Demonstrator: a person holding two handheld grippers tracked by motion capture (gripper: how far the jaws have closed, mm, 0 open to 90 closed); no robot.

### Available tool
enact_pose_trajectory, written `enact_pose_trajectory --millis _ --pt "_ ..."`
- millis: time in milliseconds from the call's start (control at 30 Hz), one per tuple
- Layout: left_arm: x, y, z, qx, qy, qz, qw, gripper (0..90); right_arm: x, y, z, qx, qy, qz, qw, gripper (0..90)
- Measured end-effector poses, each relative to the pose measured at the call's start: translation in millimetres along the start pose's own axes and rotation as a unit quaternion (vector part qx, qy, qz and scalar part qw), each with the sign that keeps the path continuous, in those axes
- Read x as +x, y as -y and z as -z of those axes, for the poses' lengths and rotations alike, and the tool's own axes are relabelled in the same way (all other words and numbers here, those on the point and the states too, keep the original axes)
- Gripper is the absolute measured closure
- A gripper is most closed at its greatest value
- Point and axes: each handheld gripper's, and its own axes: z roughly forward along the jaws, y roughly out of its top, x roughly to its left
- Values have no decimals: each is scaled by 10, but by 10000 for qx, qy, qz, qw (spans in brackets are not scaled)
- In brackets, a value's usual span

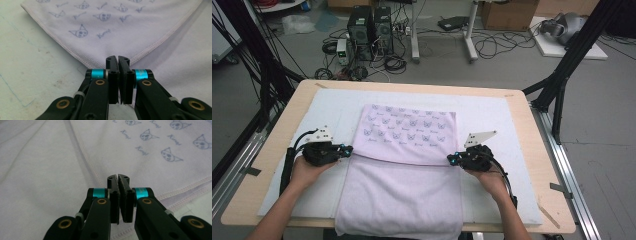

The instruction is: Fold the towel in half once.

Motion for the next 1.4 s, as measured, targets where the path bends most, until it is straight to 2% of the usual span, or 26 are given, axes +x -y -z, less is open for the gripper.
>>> enact_pose_trajectory --millis 133,233,333,467,500,600,633,667,700,733,867,1000,1133,1167,1233,1267,1333,1400 --pt "-38 -83 101 -100 -4 -72 9999 867 -7 -34 122 -247 -43 -43 9997 881" --pt "-97 -150 187 -219 33 -163 9996 867 3 -90 248 -381 -147 19 9992 880" --pt "-193 -163 281 -304 70 -243 9992 867 74 -133 369 -441 -191 154 9987 880" --pt "-391 -76 456 -362 157 -329 9987 868 275 -97 570 -567 -280 308 9975 881" --pt "-488 -26 527 -387 222 -374 9983 868 326 -77 607 -607 -325 335 9971 881" --pt "-733 141 647 -406 435 -658 9961 858 558 59 729 -613 -494 459 9958 877" --pt "-774 190 651 -349 437 -692 9960 807 603 116 740 -610 -564 450 9955 822" --pt "-790 227 639 -269 383 -689 9965 718 623 165 731 -582 -551 385 9960 714" --pt "-773 260 615 -220 439 -686 9964 674 621 206 709 -500 -472 305 9972 703" --pt "-761 275 594 -212 461 -627 9967 664 611 247 671 -397 -471 302 9976 699" --pt "-693 292 451 -61 505 -541 9972 652 588 295 490 -269 -482 313 9980 666" --pt "-708 296 284 115 760 -624 9951 649 570 308 285 22 -522 375 9979 618" --pt "-742 346 154 380 920 -710 9925 648 584 343 177 252 -605 390 9971 610" --pt "-757 372 120 504 938 -741 9916 656 593 351 152 345 -574 402 9969 612" --pt "-770 394 116 456 865 -832 9917 688 606 375 100 529 -507 457 9963 645" --pt "-784 396 115 442 805 -767 9928 702 613 383 94 491 -475 488 9965 693" --pt "-798 394 117 445 767 -785 9930 743 609 388 89 461 -474 453 9968 770" --pt "-815 386 117 463 746 -789 9930 831 600 382 88 488 -517 427 9966 847"
